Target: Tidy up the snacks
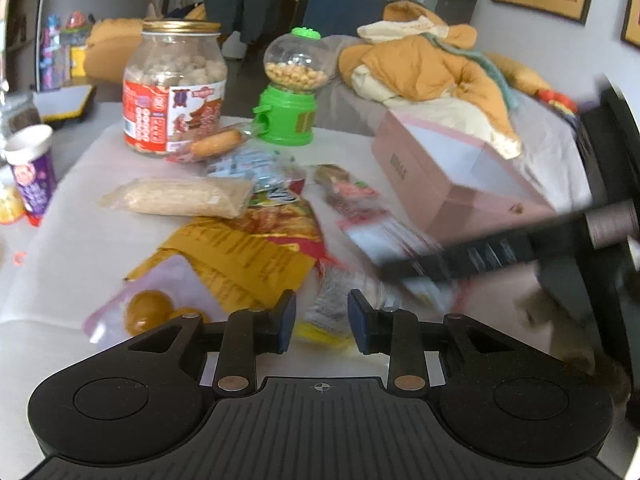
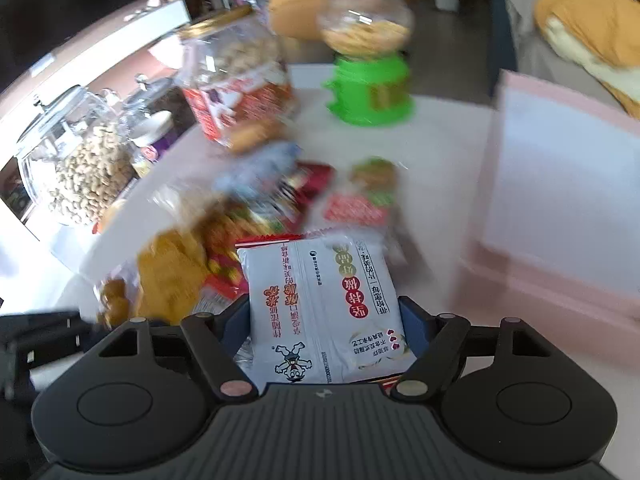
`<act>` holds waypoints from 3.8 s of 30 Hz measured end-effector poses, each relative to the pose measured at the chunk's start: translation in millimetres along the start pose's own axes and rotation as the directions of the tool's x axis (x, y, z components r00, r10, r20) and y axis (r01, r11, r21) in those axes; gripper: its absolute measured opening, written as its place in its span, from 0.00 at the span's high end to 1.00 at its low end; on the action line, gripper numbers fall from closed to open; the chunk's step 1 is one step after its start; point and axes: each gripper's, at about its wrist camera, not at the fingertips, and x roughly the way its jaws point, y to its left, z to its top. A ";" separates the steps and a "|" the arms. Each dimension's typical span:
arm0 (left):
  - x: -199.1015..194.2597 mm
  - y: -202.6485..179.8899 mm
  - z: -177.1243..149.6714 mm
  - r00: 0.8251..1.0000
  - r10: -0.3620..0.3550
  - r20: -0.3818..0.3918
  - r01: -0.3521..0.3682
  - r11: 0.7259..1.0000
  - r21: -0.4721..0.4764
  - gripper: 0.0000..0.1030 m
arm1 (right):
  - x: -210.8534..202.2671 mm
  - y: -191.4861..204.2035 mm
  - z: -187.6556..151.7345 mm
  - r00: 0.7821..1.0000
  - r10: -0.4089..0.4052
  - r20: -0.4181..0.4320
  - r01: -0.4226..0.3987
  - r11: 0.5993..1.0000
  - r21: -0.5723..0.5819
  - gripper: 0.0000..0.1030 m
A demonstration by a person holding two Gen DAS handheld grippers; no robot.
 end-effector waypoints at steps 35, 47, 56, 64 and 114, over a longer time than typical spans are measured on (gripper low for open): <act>12.5 -82.0 -2.8 0.999 0.036 -0.012 -0.031 0.962 0.273 0.63 | -24.3 -49.7 13.3 0.987 -0.090 0.137 0.087 0.996 0.024 0.13; 40.5 -126.5 -15.7 0.997 0.061 -0.037 -0.042 0.921 0.387 0.40 | -91.1 -85.7 -60.4 0.967 -0.211 0.142 0.210 0.977 0.023 0.12; 27.2 -78.6 -5.6 0.991 0.134 -0.026 -0.124 0.960 0.250 0.45 | -78.7 -92.7 -80.0 0.985 -0.150 0.089 0.142 0.985 0.094 0.09; 41.6 -77.2 0.4 0.995 0.004 -0.097 0.012 0.986 0.163 0.45 | -60.7 -55.5 -86.3 0.970 -0.221 0.098 0.226 0.973 -0.048 0.03; 125.2 -110.1 123.3 0.949 -0.245 0.198 0.242 0.969 0.041 0.41 | -141.8 -112.1 -62.2 0.922 -0.303 0.242 0.282 0.952 0.117 0.26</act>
